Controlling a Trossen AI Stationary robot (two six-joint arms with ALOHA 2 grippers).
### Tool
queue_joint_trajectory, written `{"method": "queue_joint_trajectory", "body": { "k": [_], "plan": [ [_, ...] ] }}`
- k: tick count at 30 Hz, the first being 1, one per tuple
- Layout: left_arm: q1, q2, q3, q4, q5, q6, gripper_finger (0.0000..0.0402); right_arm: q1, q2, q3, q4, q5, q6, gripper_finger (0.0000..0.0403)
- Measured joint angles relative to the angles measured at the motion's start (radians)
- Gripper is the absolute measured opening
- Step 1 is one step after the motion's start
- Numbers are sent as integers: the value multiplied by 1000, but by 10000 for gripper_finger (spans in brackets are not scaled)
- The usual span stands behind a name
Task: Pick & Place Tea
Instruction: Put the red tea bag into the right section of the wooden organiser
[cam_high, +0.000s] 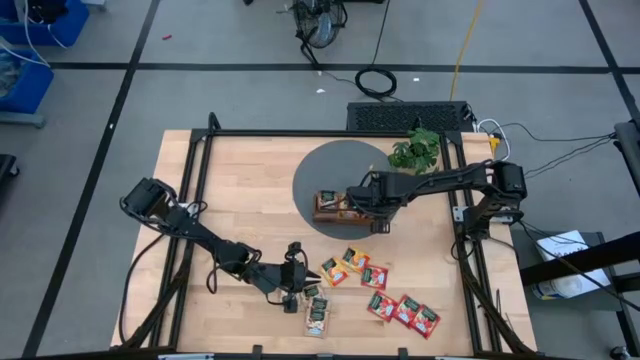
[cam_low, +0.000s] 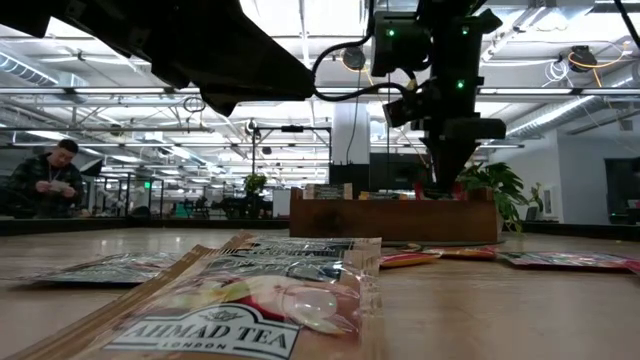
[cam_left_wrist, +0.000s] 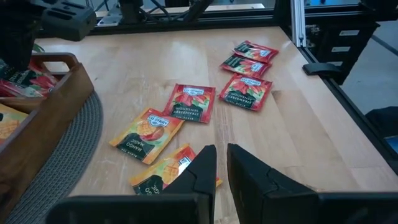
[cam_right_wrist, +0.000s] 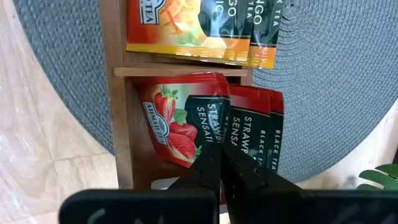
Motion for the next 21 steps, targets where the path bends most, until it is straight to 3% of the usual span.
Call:
{"method": "queue_joint_trajectory", "body": {
  "k": [11,21],
  "plan": [
    [0,0,0,0,0,-6,47,0,0,0,-25,-3,105,0],
    [0,0,0,-13,0,-7,47,0,0,0,-26,3,105,0]
  ]
}}
